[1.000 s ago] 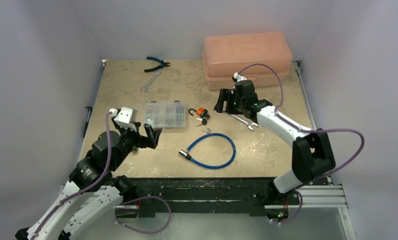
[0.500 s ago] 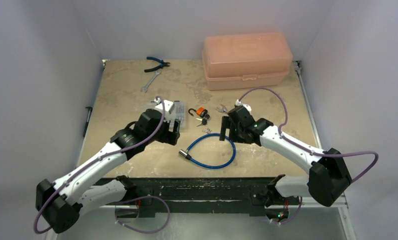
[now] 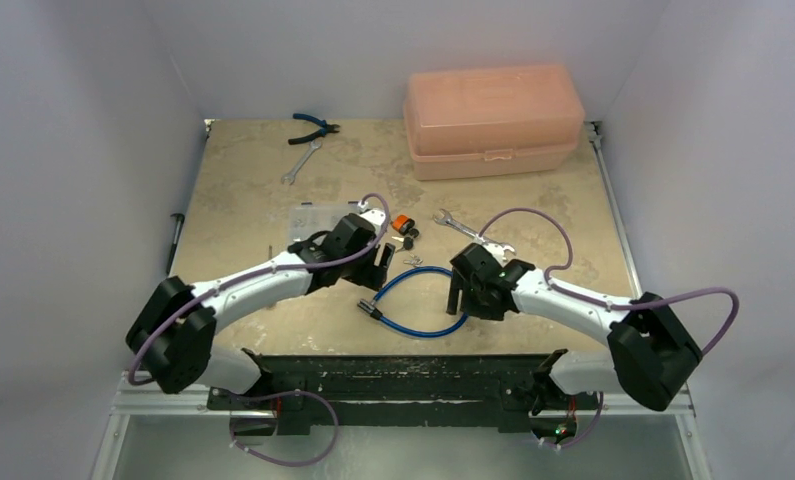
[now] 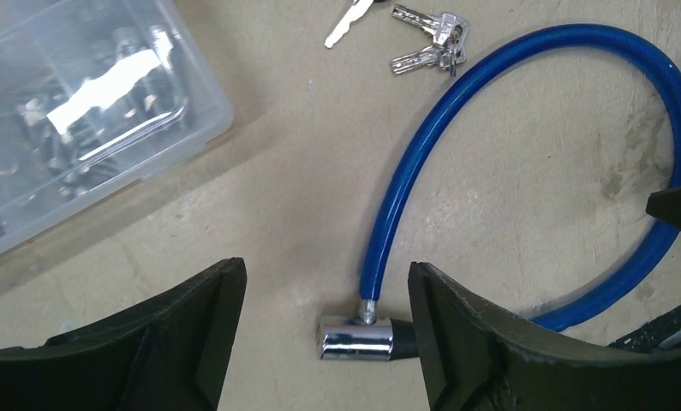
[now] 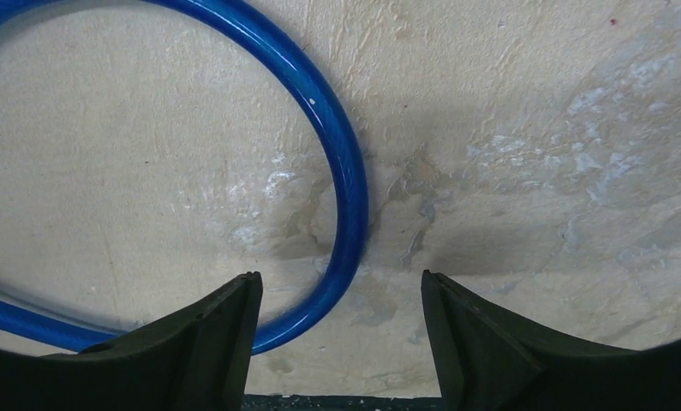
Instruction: Unlock with the key
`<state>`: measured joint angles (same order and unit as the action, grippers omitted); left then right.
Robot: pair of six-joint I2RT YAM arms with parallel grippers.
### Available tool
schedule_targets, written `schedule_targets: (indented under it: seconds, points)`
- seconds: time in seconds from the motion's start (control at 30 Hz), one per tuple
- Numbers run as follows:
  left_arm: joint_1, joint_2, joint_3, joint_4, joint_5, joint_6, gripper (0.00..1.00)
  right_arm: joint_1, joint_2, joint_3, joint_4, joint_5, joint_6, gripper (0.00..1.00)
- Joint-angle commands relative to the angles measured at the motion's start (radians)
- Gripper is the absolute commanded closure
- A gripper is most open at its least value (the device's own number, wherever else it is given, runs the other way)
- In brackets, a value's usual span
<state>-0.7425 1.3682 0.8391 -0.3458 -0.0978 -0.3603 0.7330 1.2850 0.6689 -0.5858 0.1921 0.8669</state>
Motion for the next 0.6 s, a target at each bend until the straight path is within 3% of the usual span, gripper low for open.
schedule_targets:
  seconds: [0.0,0.1,0.23,0.37,0.57]
  points:
    - [-0.04,0.106,0.055,0.109,0.009,-0.015,0.29,0.001,0.043,-0.002,0.07,0.021,0.01,0.27]
    - [-0.075,0.192,0.066,0.122,0.0,-0.017,0.31,0.002,0.065,0.005,0.079,0.023,-0.003,0.34]
    - [-0.119,0.266,0.068,0.132,-0.039,-0.017,0.32,0.001,0.088,0.01,0.072,0.036,-0.015,0.51]
    - [-0.135,0.317,0.065,0.141,-0.063,-0.024,0.44,0.002,0.108,0.011,0.066,0.04,-0.017,0.68]
    - [-0.17,0.343,0.045,0.17,-0.044,-0.052,0.77,0.0,0.065,0.025,0.037,0.135,-0.012,0.75]
